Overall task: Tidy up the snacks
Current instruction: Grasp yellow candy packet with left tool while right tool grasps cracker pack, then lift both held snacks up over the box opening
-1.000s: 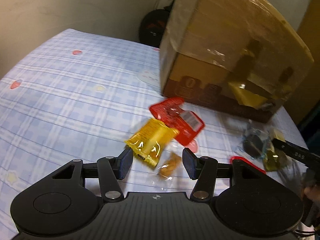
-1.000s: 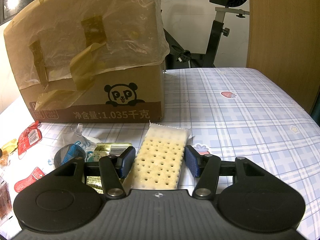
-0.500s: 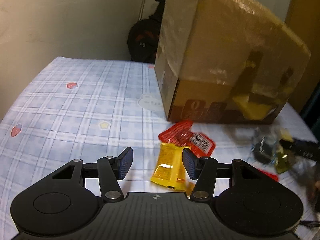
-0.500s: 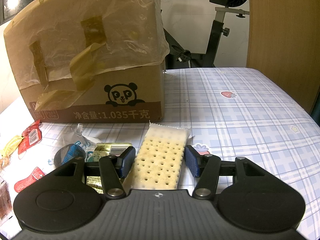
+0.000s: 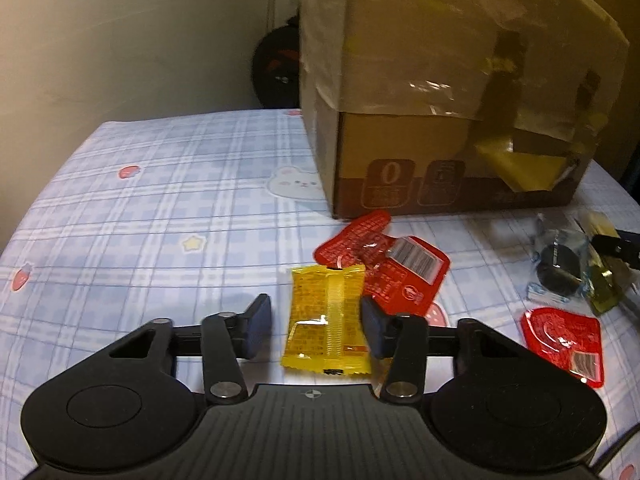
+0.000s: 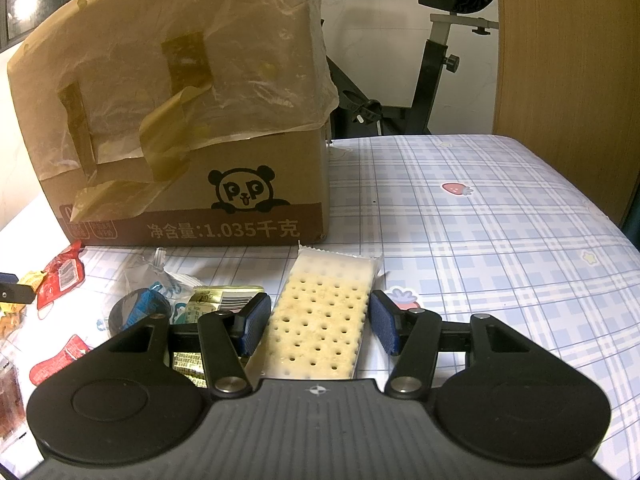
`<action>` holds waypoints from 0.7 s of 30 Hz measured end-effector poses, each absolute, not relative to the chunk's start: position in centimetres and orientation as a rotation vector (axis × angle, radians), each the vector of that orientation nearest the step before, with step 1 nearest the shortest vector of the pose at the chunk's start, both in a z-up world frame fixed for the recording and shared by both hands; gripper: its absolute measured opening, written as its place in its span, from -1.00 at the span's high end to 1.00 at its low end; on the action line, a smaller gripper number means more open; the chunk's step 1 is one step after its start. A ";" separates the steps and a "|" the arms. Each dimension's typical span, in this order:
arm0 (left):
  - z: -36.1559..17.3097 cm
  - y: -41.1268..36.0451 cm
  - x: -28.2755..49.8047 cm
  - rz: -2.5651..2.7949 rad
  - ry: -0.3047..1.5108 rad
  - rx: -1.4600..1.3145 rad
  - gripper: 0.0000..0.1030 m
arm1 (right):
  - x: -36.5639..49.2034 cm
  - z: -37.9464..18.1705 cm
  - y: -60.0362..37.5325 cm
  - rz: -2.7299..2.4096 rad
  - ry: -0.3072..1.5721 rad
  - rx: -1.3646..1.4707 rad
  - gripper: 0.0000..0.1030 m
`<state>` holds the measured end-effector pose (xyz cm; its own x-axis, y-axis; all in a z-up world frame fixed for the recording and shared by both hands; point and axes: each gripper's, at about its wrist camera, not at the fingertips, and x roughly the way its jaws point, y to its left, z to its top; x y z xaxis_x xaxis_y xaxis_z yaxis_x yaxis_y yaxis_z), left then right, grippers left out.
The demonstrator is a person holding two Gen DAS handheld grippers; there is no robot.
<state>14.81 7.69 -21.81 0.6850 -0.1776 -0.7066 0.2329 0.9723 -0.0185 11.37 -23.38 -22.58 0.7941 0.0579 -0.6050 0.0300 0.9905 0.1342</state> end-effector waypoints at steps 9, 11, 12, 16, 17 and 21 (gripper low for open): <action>-21.0 9.2 12.3 -0.158 0.769 -0.075 0.36 | 11.4 -22.6 -23.4 0.014 0.654 0.137 -0.12; -20.5 9.4 11.7 -0.145 0.755 -0.112 0.36 | 11.4 -22.6 -23.4 0.014 0.654 0.137 -0.12; -20.3 9.5 11.4 -0.139 0.748 -0.127 0.36 | 11.4 -22.6 -23.4 0.014 0.654 0.137 -0.12; -19.6 9.5 10.6 -0.110 0.727 -0.137 0.36 | 11.4 -22.6 -23.4 0.014 0.653 0.139 -0.12; -19.5 9.6 10.5 -0.107 0.727 -0.142 0.36 | 11.4 -22.6 -23.4 0.014 0.653 0.139 -0.12; -18.6 9.5 9.9 -0.106 0.713 -0.160 0.36 | 11.4 -22.6 -23.5 0.020 0.653 0.153 -0.12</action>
<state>9.87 9.52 -18.65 0.7521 -0.1509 -0.6415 0.0422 0.9825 -0.1816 11.41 -23.48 -22.57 0.7947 0.0664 -0.6033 0.0298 0.9885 0.1480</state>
